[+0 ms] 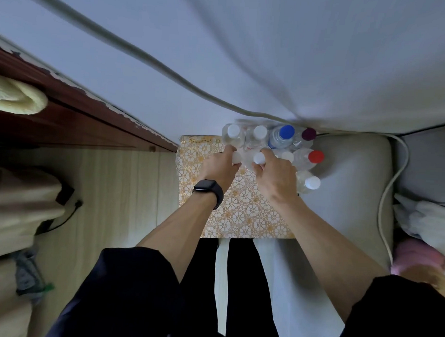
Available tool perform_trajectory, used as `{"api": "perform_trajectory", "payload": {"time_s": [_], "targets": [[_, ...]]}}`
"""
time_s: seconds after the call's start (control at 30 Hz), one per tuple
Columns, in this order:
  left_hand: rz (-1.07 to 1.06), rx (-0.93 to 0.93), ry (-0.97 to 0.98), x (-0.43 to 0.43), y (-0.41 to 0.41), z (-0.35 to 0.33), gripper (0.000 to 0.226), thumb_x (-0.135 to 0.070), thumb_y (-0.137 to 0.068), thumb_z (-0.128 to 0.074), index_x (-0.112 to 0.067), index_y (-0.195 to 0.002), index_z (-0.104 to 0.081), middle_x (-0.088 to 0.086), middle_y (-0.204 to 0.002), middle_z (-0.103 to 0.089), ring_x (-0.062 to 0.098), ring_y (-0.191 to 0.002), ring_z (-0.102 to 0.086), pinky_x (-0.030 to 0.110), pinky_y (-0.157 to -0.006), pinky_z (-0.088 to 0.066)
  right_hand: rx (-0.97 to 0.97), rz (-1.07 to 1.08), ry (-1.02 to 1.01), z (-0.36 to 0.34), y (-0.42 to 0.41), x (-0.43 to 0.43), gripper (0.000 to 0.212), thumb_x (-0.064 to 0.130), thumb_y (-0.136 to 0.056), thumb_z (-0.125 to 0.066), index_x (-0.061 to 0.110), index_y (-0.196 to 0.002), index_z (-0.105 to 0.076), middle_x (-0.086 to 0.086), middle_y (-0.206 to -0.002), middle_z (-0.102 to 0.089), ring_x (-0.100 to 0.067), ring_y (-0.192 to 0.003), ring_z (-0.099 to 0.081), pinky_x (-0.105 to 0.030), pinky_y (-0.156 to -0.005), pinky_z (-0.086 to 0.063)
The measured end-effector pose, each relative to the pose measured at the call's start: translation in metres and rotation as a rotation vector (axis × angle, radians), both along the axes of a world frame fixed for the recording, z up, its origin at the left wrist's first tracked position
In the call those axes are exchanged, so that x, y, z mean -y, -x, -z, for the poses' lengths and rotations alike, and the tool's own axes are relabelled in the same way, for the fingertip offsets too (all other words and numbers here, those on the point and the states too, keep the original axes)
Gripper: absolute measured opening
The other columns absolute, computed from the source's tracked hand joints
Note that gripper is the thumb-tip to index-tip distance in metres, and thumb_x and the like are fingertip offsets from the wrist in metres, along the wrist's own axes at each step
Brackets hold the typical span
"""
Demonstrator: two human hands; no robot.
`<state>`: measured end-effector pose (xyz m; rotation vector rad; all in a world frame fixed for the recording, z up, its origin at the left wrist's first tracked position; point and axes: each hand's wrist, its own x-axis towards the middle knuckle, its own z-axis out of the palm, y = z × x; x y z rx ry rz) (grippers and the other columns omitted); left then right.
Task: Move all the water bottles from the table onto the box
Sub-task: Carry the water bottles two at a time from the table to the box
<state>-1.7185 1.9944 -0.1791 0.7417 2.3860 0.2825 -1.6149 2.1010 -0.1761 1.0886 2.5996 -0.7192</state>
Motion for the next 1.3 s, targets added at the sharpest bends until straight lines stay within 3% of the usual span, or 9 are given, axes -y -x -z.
{"api": "perform_trajectory", "payload": {"time_s": [0.2,0.37,0.47,0.53,0.7,0.8,0.9,1.03,1.3], "targets": [[0.067,0.026,0.037,0.002,-0.001,-0.008,0.053,-0.043,-0.094,-0.060,-0.014,-0.135,-0.043,0.011,-0.105,-0.069,0.033,-0.092,-0.066,0.035,-0.066,-0.046,0.089,0.019,0.033,-0.014,0.000,0.001,0.056,0.031,-0.098,-0.061,0.018,-0.147,-0.040,-0.008,-0.107,-0.073,-0.032,-0.102,-0.068,-0.045,-0.087,-0.051],[0.044,0.115,0.087,0.024,-0.006,-0.039,0.064,-0.030,-0.096,-0.057,-0.020,-0.151,-0.026,0.009,-0.098,-0.067,0.027,-0.082,-0.065,0.041,-0.071,-0.058,0.034,0.069,0.103,-0.055,-0.023,0.015,0.057,0.028,-0.097,-0.060,0.021,-0.148,-0.035,-0.004,-0.098,-0.071,-0.023,-0.090,-0.070,-0.043,-0.077,-0.058],[0.051,0.129,0.098,0.050,-0.017,-0.065,0.058,-0.032,-0.097,-0.055,-0.024,-0.148,-0.029,0.006,-0.100,-0.067,0.022,-0.079,-0.066,0.042,-0.071,-0.059,-0.034,0.127,0.173,-0.091,-0.044,0.032,0.048,0.034,-0.097,-0.056,0.027,-0.143,-0.042,0.004,-0.107,-0.070,-0.018,-0.099,-0.068,-0.036,-0.083,-0.055],[0.024,0.163,0.063,0.069,-0.028,-0.083,0.056,-0.036,-0.096,-0.053,-0.027,-0.147,-0.031,0.005,-0.114,-0.067,0.020,-0.081,-0.067,0.042,-0.071,-0.060,-0.078,0.182,0.221,-0.116,-0.057,0.045,0.039,0.038,-0.097,-0.054,0.033,-0.136,-0.049,0.011,-0.113,-0.068,-0.012,-0.105,-0.065,-0.028,-0.085,-0.048],[-0.106,0.197,-0.053,0.123,-0.051,-0.129,0.053,-0.038,-0.097,-0.053,-0.030,-0.146,-0.036,0.004,-0.138,-0.056,0.021,-0.109,-0.063,0.036,-0.088,-0.054,-0.274,0.167,0.211,-0.171,-0.070,0.069,0.027,0.035,-0.095,-0.059,0.029,-0.119,-0.067,0.014,-0.119,-0.065,-0.005,-0.107,-0.057,-0.022,-0.089,-0.038],[-0.270,0.132,-0.101,0.162,-0.058,-0.151,0.051,-0.041,-0.096,-0.052,-0.034,-0.144,-0.038,0.003,-0.137,-0.055,0.020,-0.108,-0.063,0.030,-0.082,-0.050,-0.366,0.017,0.196,-0.188,-0.063,0.079,0.023,0.039,-0.094,-0.061,0.028,-0.111,-0.071,0.015,-0.112,-0.067,-0.004,-0.105,-0.056,-0.025,-0.090,-0.043],[-0.469,0.043,-0.101,0.206,-0.069,-0.171,0.048,-0.042,-0.096,-0.050,-0.034,-0.143,-0.041,0.005,-0.134,-0.057,0.024,-0.106,-0.063,0.030,-0.082,-0.050,-0.379,-0.239,0.219,-0.195,-0.049,0.095,0.036,0.054,-0.092,-0.054,0.029,-0.110,-0.071,0.017,-0.109,-0.066,-0.007,-0.106,-0.060,-0.025,-0.091,-0.049],[-0.770,-0.099,-0.122,0.268,-0.103,-0.197,0.044,-0.039,-0.096,-0.049,-0.036,-0.140,-0.045,0.002,-0.133,-0.056,0.024,-0.110,-0.060,0.031,-0.084,-0.050,-0.383,-0.588,0.220,-0.204,-0.024,0.133,0.037,0.056,-0.093,-0.051,0.030,-0.112,-0.071,0.019,-0.115,-0.064,-0.010,-0.115,-0.054,-0.014,-0.089,-0.036],[-1.261,-0.416,-0.031,0.413,-0.250,-0.244,0.035,-0.040,-0.095,-0.056,-0.036,-0.130,-0.058,-0.006,-0.135,-0.058,0.019,-0.126,-0.050,0.028,-0.097,-0.044,-0.457,-1.213,0.314,-0.241,-0.023,0.310,0.032,0.051,-0.091,-0.057,0.032,-0.113,-0.072,0.013,-0.119,-0.065,-0.012,-0.119,-0.055,-0.020,-0.098,-0.034]]}}
